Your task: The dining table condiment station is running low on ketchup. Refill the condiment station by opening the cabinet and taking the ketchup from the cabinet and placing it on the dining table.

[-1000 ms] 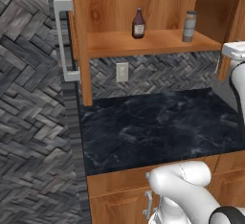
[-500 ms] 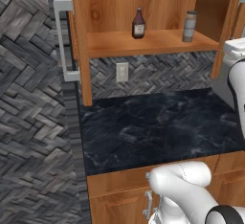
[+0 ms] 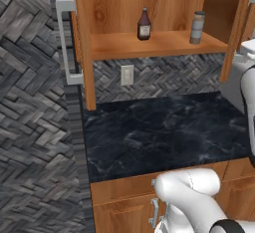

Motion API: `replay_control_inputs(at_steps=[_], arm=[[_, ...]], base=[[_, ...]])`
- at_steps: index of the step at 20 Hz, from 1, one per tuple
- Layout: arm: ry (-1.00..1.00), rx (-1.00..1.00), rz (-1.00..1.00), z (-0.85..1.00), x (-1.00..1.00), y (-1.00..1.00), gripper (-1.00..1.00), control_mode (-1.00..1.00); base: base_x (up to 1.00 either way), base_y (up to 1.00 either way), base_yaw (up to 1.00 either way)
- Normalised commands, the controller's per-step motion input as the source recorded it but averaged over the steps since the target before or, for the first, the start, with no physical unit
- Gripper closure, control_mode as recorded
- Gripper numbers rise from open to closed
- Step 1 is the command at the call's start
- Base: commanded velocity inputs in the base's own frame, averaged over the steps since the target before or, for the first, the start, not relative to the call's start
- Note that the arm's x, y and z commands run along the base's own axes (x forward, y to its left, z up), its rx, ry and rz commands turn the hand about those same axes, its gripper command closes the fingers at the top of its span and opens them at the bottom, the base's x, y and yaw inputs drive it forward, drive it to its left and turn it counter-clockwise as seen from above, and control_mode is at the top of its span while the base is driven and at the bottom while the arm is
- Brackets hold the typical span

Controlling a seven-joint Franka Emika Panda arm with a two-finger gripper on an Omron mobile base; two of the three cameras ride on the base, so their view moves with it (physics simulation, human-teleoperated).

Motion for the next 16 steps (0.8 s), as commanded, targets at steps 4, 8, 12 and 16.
replay_control_inputs(at_steps=[4,8,12,16], arm=[[0.16,-0.3,-0.17,-0.05,-0.13,0.77,-1.0,-1.0],[0.26,-0.3,-0.16,-0.15,0.0,0.85,-1.0,-1.0],[0.28,-0.29,-0.16,-0.3,0.02,0.74,-1.0,-1.0],[0.27,-0.22,-0.2,-0.36,0.41,0.28,-1.0,-1.0]], base=[[0.0,0.0,0.0],[0.0,0.0,0.0],[0.0,0.0,0.0],[0.0,0.0,0.0]])
